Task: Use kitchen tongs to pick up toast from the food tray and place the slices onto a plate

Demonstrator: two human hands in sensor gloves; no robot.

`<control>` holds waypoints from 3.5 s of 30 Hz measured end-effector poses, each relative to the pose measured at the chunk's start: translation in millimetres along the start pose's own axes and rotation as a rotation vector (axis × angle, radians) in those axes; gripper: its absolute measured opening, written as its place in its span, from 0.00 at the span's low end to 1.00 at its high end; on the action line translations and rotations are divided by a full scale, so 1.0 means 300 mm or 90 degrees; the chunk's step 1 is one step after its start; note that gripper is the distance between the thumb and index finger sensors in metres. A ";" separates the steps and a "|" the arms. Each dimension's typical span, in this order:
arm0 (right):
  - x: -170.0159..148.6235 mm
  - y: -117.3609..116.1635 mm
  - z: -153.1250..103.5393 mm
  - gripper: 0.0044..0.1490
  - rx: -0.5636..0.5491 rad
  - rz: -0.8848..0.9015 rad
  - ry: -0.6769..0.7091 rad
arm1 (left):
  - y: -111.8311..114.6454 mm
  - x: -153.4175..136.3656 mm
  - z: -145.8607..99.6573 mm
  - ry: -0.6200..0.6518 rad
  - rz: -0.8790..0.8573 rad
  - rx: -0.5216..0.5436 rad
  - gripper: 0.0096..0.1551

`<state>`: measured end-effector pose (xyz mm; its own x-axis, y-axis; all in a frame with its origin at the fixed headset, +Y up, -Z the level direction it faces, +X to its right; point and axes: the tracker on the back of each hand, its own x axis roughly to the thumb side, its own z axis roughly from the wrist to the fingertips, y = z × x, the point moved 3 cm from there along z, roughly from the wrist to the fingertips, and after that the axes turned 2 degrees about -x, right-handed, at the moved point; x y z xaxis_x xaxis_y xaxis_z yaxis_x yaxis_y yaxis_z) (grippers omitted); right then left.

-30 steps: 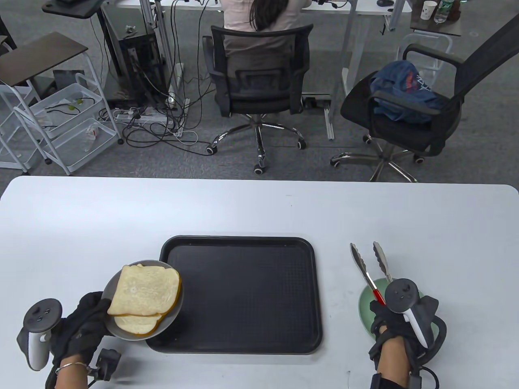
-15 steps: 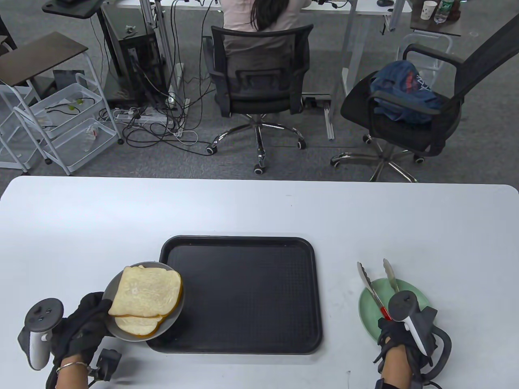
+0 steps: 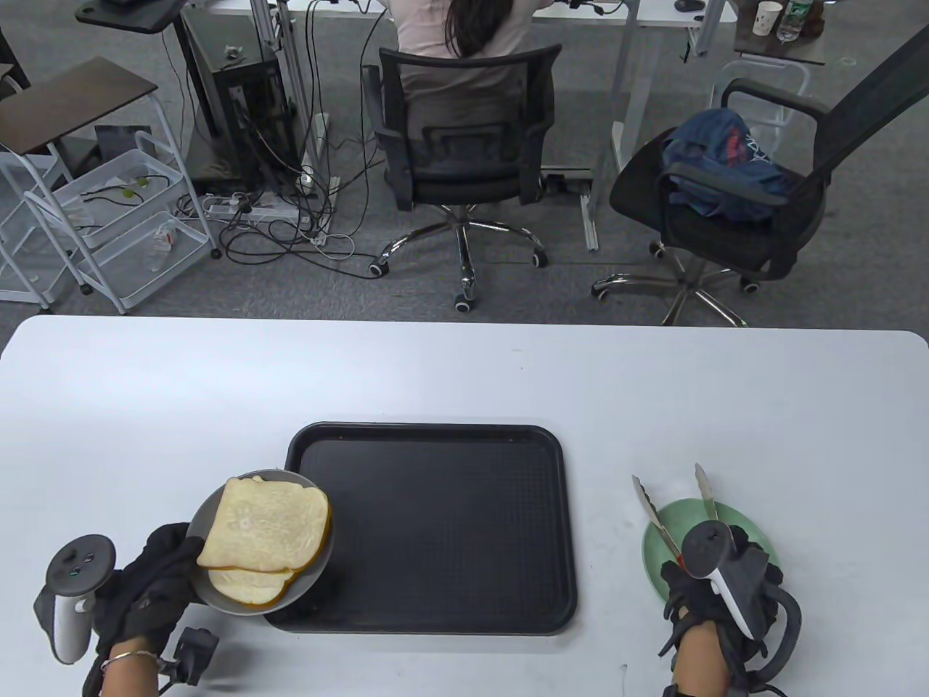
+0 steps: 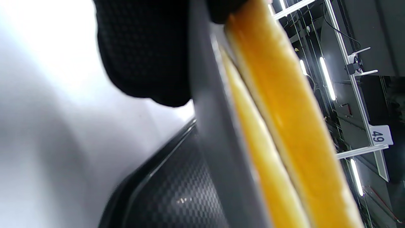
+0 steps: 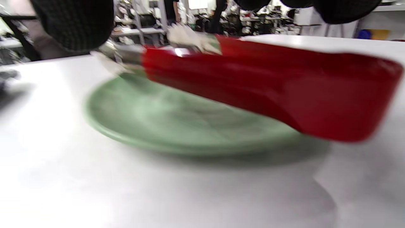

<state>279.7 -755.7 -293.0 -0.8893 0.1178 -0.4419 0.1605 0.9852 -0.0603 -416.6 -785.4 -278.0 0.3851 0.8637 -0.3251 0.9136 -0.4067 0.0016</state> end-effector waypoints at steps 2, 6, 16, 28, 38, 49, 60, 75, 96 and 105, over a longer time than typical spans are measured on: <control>0.054 0.036 -0.021 0.66 -0.024 0.012 0.048 | 0.002 0.000 0.001 0.003 -0.003 -0.003 0.28; 0.186 0.079 -0.066 0.66 -0.027 0.010 0.132 | 0.004 0.000 0.000 0.005 -0.007 -0.005 0.29; 0.581 0.097 -0.238 0.65 -0.036 0.006 0.366 | 0.005 0.003 -0.003 0.016 -0.020 -0.010 0.29; 0.729 -0.072 -0.347 0.64 -0.046 -0.042 0.501 | 0.005 0.006 -0.005 0.010 -0.015 -0.011 0.29; 0.737 -0.175 -0.358 0.63 -0.013 -0.044 0.561 | 0.010 -0.001 0.005 -0.002 -0.016 -0.023 0.29; 0.741 -0.200 -0.364 0.64 0.021 -0.014 0.584 | -0.045 -0.080 0.041 -0.066 -0.104 0.000 0.32; 0.725 -0.200 -0.358 0.63 0.043 0.034 0.597 | -0.095 -0.170 0.045 -0.131 -0.170 0.076 0.35; 0.717 -0.196 -0.355 0.64 0.053 0.042 0.599 | -0.098 -0.226 0.048 -0.184 -0.201 0.099 0.40; 0.714 -0.200 -0.354 0.64 0.067 0.049 0.595 | -0.105 -0.137 0.006 -0.163 -0.119 0.122 0.46; 0.712 -0.198 -0.353 0.64 0.068 0.056 0.597 | -0.121 -0.088 -0.012 -0.126 -0.028 0.174 0.53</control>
<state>34.9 -775.8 -289.0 -0.8465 0.2881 0.4477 0.2398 0.9571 -0.1626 -459.5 -792.4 -266.2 0.2880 0.8187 -0.4968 0.8499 -0.4576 -0.2614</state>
